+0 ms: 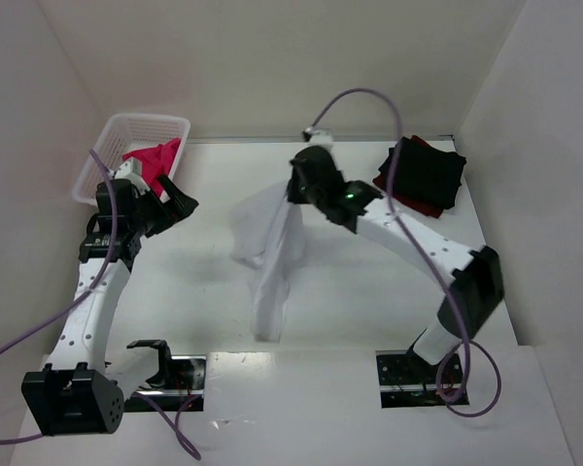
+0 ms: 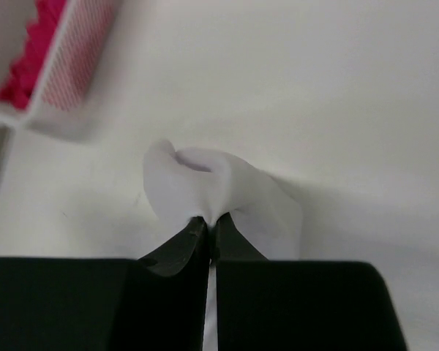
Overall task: Fold and stack the t-shirts
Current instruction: Flatten out the tshirt
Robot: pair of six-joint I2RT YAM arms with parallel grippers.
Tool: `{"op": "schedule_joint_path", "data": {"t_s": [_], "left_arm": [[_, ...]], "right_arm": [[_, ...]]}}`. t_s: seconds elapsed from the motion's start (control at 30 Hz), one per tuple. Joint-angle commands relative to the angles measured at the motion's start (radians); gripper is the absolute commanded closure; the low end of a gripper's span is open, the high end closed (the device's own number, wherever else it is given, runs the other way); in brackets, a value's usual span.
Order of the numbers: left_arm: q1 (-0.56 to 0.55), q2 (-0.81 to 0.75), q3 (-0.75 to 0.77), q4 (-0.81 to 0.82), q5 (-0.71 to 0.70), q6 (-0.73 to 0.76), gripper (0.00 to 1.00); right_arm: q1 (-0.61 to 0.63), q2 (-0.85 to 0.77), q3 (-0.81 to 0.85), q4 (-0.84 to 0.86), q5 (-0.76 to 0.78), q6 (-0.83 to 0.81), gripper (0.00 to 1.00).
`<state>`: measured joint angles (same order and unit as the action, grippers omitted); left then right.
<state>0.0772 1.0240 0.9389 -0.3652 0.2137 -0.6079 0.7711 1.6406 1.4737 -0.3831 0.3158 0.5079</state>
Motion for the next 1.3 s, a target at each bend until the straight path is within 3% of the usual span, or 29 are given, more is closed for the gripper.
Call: {"op": "schedule_joint_path", "data": {"t_s": [0.0,0.13,0.37,0.5,0.73,0.9,1.0,1.17,1.23,1.27], "left_arm": [[0.006,-0.001,-0.002,0.037,0.076,0.054,0.00],[0.006,0.046,-0.009,0.048,0.173,0.081,0.00],[0.006,0.102,0.011,0.044,0.233,0.131,0.00],[0.006,0.102,0.032,0.017,0.233,0.149,0.00],[0.006,0.102,0.032,0.026,0.233,0.149,0.00],[0.006,0.102,0.041,0.035,0.233,0.149,0.00],[0.006,0.102,0.047,0.035,0.233,0.149,0.00],[0.006,0.097,0.067,0.031,0.233,0.149,0.00],[0.006,0.091,0.074,0.022,0.233,0.149,0.00],[0.006,0.088,0.077,0.014,0.233,0.152,0.00]], "right_arm": [[-0.175,-0.230,-0.100,0.024,-0.021,0.001,0.95],[-0.295,-0.266,-0.204,0.033,-0.097,-0.009,0.93],[-0.296,-0.213,-0.278,0.056,-0.159,-0.020,0.91],[-0.279,-0.124,-0.172,0.075,-0.301,-0.020,0.91],[-0.247,-0.063,0.179,0.067,-0.591,-0.022,0.91],[-0.247,-0.179,0.283,0.059,-0.516,0.003,0.95],[-0.257,-0.274,0.177,0.047,-0.410,0.003,0.95],[-0.306,-0.342,-0.170,0.057,-0.306,0.050,0.94],[-0.306,-0.357,-0.313,0.070,-0.245,0.080,0.85],[-0.306,-0.352,-0.340,0.064,-0.236,0.087,0.64]]}}
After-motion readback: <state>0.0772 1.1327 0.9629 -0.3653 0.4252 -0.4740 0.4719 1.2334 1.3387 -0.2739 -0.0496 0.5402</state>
